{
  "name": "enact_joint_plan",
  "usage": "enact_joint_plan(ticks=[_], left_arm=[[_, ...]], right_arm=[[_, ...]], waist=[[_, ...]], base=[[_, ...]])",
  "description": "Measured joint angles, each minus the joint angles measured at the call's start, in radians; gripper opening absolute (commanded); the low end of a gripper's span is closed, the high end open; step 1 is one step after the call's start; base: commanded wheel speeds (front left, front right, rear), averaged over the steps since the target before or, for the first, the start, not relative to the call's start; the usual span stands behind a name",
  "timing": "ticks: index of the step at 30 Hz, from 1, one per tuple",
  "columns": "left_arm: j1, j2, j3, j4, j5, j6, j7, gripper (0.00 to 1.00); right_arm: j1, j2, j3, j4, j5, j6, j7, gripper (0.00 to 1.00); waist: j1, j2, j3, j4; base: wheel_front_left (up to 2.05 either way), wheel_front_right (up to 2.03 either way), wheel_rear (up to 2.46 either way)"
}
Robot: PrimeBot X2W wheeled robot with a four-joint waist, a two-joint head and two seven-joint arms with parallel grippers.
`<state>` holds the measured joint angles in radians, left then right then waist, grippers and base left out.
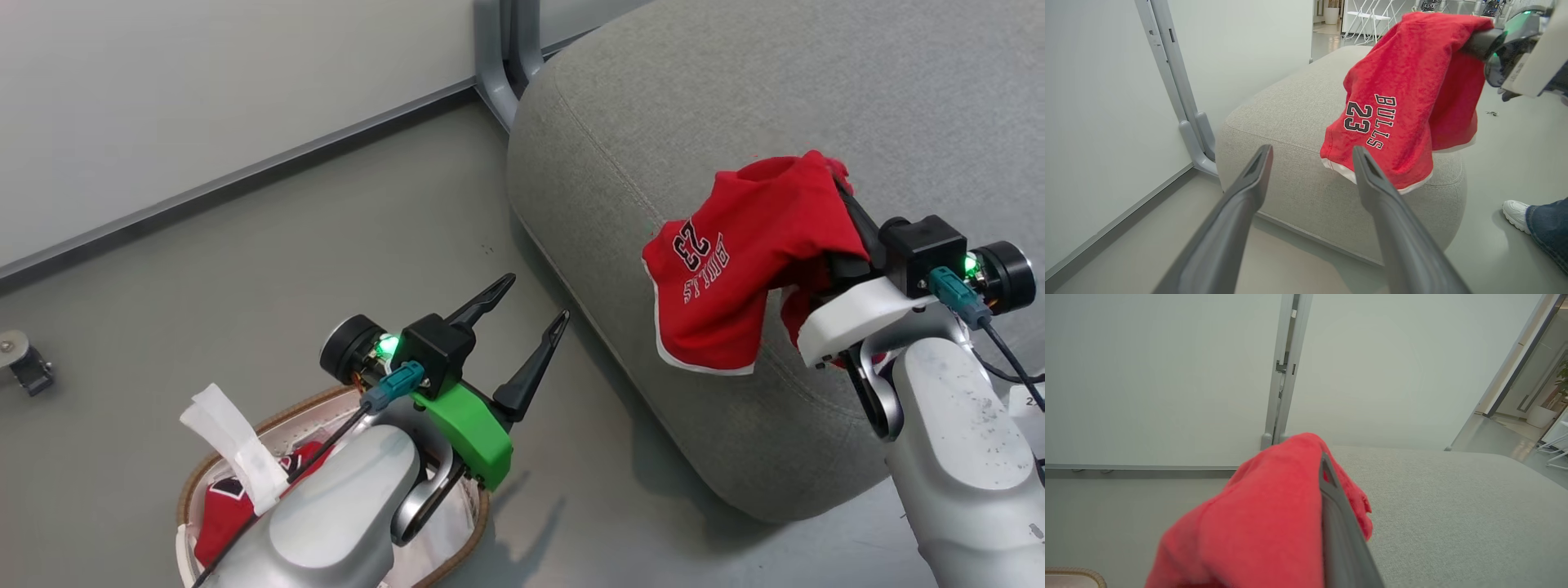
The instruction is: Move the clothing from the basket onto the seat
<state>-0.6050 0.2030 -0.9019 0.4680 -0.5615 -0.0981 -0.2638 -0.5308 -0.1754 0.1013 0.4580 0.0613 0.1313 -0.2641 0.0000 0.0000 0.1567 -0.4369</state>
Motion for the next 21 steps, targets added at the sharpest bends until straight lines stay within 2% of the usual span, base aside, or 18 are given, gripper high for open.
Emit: enact_joint_plan(ticks=[6,12,21], left_arm=[[0.000,-0.010,-0.002,-0.018,0.028,-0.007,0.000,1.00],[-0.006,-0.019,-0.006,-0.059,0.058,-0.009,0.000,1.00],[-0.046,0.004,0.003,-0.093,0.071,0.002,0.009,1.00]], right_arm=[[0.008,0.006,-0.025,0.003,0.000,0.000,0.000,0.00],[-0.046,-0.002,-0.043,0.038,0.001,0.000,0.000,0.00],[-0.360,-0.085,-0.067,0.132,0.022,0.000,0.045,0.00]], waist=[[0.0000,0.0000,0.041,-0.017],[0.0000,0.0000,0.073,0.008],[0.0000,0.0000,0.175,0.059]], base=[[0.00,0.00,0.00],[0.00,0.00,0.00],[0.00,0.00,0.00]])
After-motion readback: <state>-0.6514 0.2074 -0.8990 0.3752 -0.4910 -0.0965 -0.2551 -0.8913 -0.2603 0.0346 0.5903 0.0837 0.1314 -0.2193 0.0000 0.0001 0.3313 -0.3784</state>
